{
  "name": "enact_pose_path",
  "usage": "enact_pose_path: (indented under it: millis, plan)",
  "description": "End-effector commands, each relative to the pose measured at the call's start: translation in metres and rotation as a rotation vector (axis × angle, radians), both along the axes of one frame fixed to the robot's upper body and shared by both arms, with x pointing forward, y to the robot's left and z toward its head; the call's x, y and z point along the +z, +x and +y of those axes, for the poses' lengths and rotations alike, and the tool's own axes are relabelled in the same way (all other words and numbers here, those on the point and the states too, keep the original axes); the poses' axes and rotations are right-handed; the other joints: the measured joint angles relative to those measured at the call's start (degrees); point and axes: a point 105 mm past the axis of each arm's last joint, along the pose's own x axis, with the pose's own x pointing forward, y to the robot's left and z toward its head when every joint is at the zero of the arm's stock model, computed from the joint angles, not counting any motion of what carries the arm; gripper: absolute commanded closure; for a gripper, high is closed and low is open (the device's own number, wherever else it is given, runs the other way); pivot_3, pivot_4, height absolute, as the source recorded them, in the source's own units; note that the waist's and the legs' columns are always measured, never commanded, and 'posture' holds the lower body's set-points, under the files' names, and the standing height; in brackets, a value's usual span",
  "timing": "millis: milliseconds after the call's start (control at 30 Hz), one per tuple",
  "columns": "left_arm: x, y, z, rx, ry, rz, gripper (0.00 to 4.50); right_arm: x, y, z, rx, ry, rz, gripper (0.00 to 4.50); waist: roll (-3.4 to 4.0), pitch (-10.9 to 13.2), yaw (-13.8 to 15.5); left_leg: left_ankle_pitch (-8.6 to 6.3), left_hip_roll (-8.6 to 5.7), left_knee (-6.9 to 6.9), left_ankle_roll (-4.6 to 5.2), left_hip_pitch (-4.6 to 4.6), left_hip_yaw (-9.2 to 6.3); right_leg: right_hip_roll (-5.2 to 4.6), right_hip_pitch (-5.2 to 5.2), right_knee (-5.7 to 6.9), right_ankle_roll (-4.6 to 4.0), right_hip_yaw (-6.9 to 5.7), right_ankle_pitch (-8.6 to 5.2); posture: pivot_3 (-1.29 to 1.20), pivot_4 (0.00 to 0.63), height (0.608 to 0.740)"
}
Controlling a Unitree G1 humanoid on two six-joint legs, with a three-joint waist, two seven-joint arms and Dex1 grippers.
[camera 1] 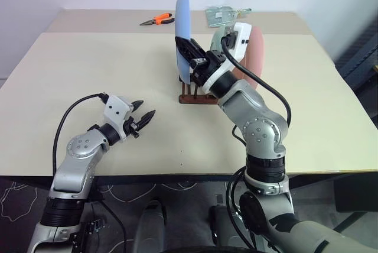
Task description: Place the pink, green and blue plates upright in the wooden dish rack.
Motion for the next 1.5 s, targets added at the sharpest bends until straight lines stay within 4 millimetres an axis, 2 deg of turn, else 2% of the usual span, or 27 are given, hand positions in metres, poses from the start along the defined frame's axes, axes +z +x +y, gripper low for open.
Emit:
enact_pose_path:
  millis: [33,100,133,233,400,533,667,767,867,1000,1067,1167,1200,1267,1333,1500]
  plan:
    - [0.008,-0.003,-0.006,-0.021,0.005,-0.031,2.05,0.013,0.006,-0.003,0.0,0.054,0.016,4.5,0.0,0.0,0.0,0.0,0.0,0.0,0.0,0.0,0.0,0.0,0.0,0.0,0.0,0.0,0.0,0.0,0.15,0.74]
    - [0.007,-0.003,-0.007,-0.022,0.008,-0.031,2.05,0.011,0.014,-0.005,0.002,0.09,0.071,4.5,0.01,0.0,0.0,0.0,0.0,0.0,0.01,0.0,0.0,0.0,0.0,0.0,0.0,0.0,0.0,0.0,0.15,0.74]
    - [0.007,-0.003,-0.007,-0.022,0.01,-0.032,2.0,0.011,0.016,-0.007,0.001,0.096,0.081,4.16,0.01,0.0,0.0,0.0,0.0,0.0,0.01,0.0,0.0,0.0,-0.01,0.0,0.0,0.0,0.0,0.0,0.15,0.74]
    - [0.007,-0.004,-0.008,-0.022,0.016,-0.034,1.98,0.012,0.017,-0.008,-0.005,0.074,0.066,2.97,0.01,0.0,0.0,0.0,0.0,0.0,0.01,-0.02,0.0,0.0,-0.01,0.0,0.0,0.0,0.0,0.0,0.15,0.74]
    - [0.006,-0.003,-0.008,-0.019,0.022,-0.035,1.98,0.015,0.014,-0.005,-0.025,-0.015,-0.007,0.53,0.03,0.0,0.0,0.0,0.0,-0.01,0.01,-0.03,0.0,0.0,-0.05,0.0,0.0,0.01,0.0,0.0,0.15,0.74]
    - [0.005,-0.003,-0.01,-0.023,0.023,-0.033,1.98,0.025,0.01,-0.005,-0.061,-0.111,-0.118,0.53,0.03,0.0,-0.1,0.0,0.0,-0.01,0.01,-0.03,0.0,0.0,-0.06,0.0,0.0,0.02,0.0,0.0,0.15,0.74]
    - [0.004,-0.004,-0.012,-0.029,0.024,-0.031,1.98,0.036,0.001,-0.007,-0.109,-0.315,-0.308,0.53,0.05,0.0,0.0,0.0,0.0,-0.01,0.01,-0.06,0.01,0.0,-0.08,-0.01,0.0,0.02,0.0,0.0,0.15,0.74]
    - [0.006,-0.003,-0.011,-0.029,0.025,-0.034,1.98,0.046,-0.011,-0.018,-0.13,-0.443,-0.447,0.53,0.05,0.0,0.1,0.0,-0.01,-0.02,0.01,-0.07,0.01,0.0,-0.09,-0.04,0.0,0.02,-0.01,0.0,0.15,0.74]
    - [0.006,-0.001,-0.009,-0.028,0.028,-0.035,1.98,0.062,-0.035,-0.047,-0.128,-0.487,-0.563,0.53,0.05,0.0,0.4,0.0,-0.01,-0.04,0.01,-0.1,0.01,-0.01,-0.1,-0.09,0.0,0.02,-0.01,0.0,0.15,0.74]
    - [0.003,0.002,-0.006,-0.039,0.047,-0.022,1.98,0.063,-0.042,-0.1,-0.218,-0.532,-0.513,0.53,0.02,0.0,0.3,-0.01,-0.01,-0.03,0.0,-0.06,0.01,-0.02,-0.03,-0.14,-0.02,0.02,-0.02,0.0,0.15,0.74]
    - [0.001,0.005,-0.002,-0.034,0.069,-0.019,1.98,0.053,-0.048,-0.127,-0.243,-0.57,-0.468,0.53,0.01,0.0,0.4,-0.01,-0.01,-0.02,0.0,-0.05,0.01,-0.03,-0.01,-0.16,-0.03,0.03,-0.02,0.0,0.15,0.74]
    - [-0.002,0.01,0.012,-0.008,0.102,-0.014,1.98,0.021,-0.055,-0.175,-0.294,-0.643,-0.321,0.53,0.0,0.0,0.4,-0.02,-0.02,-0.01,0.04,-0.07,0.02,-0.05,0.01,-0.21,-0.04,0.04,-0.03,0.0,0.15,0.74]
    - [-0.003,0.011,0.014,-0.003,0.112,-0.012,1.98,0.007,-0.056,-0.189,-0.31,-0.682,-0.262,0.53,0.02,0.0,0.4,-0.04,-0.02,0.0,0.07,-0.07,0.04,-0.05,0.01,-0.23,-0.05,0.06,-0.04,0.0,0.15,0.74]
    - [-0.006,0.011,0.021,0.002,0.14,-0.007,1.98,-0.036,-0.056,-0.212,-0.335,-0.817,-0.132,0.53,0.02,0.0,0.3,-0.05,-0.04,0.02,0.09,-0.06,0.09,-0.08,0.0,-0.22,-0.05,0.11,-0.04,0.0,0.15,0.74]
    - [-0.007,0.011,0.022,0.0,0.16,-0.007,1.98,-0.063,-0.058,-0.225,-0.336,-0.903,-0.068,0.53,0.02,0.0,0.0,-0.06,-0.04,0.06,0.1,-0.02,0.1,-0.08,0.03,-0.22,-0.05,0.11,-0.04,0.0,0.15,0.74]
    - [-0.009,0.009,0.027,0.003,0.158,0.0,1.98,-0.098,-0.048,-0.24,-0.383,-0.917,0.002,0.53,0.14,0.1,-0.3,-0.06,-0.04,0.25,0.1,0.03,0.14,-0.07,0.02,-0.14,-0.08,0.2,0.01,0.0,0.15,0.74]
